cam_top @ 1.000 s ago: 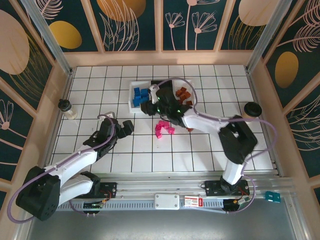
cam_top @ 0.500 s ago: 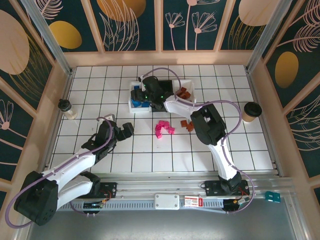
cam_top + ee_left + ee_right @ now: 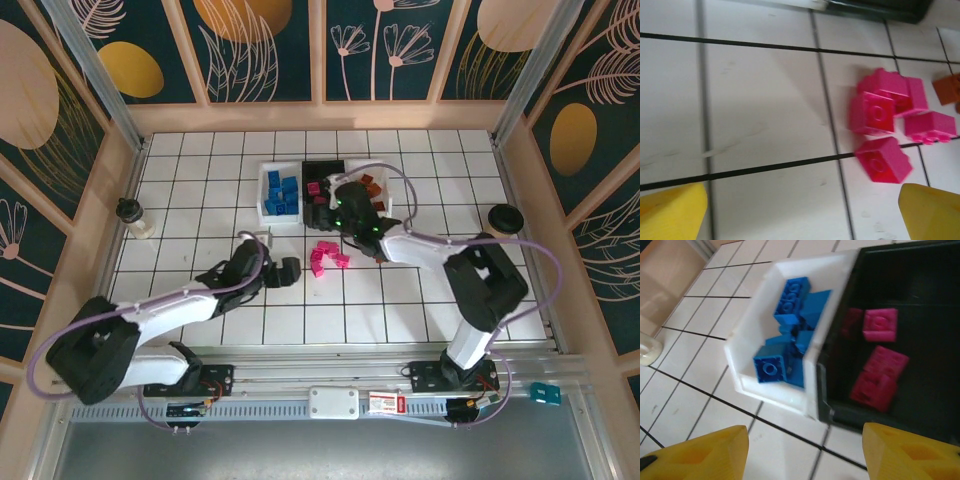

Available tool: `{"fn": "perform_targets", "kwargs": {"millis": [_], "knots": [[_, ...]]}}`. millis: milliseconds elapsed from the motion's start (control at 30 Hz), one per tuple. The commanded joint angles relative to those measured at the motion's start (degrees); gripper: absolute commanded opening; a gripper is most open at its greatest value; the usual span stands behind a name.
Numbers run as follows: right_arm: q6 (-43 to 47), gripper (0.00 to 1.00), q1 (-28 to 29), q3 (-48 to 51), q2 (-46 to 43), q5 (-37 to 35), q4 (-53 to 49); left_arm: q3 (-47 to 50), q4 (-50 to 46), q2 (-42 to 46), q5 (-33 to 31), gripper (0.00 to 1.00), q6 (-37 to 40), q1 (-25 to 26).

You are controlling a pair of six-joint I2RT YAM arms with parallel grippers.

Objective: Sort the legos into containers by color
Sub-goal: Pick up the lego from the center of the table.

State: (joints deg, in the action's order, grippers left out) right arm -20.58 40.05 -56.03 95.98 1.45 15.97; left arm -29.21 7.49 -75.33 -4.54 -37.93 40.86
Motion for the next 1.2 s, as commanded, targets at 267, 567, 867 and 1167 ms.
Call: {"fn": "perform_targets", "kwargs": {"millis": [267,567,867,1167], "knots": [[-3.94,0.63,-2.36,18.6,-16.47,-3.35,3.37,-14.52,1.5,-20.65,-5.92,0.9,4.32,9.84],[-4.05,0.64,-2.52,22.54,-21.66,-4.17,3.12,-17.33,-0.22,-25.83,-11.47,0.66,3.39,10.11],[-3.99,0.64,-3.55,24.36,-24.11,-5.32,3.19,-13.74,0.78,-23.81,-10.08,0.33,1.78,10.09],[-4.39,0.64,-5.29,26.88,-27.59,-5.58,3.28,-9.53,-0.72,-14.72,-9.52,0.1,-0.54,10.11]]}}
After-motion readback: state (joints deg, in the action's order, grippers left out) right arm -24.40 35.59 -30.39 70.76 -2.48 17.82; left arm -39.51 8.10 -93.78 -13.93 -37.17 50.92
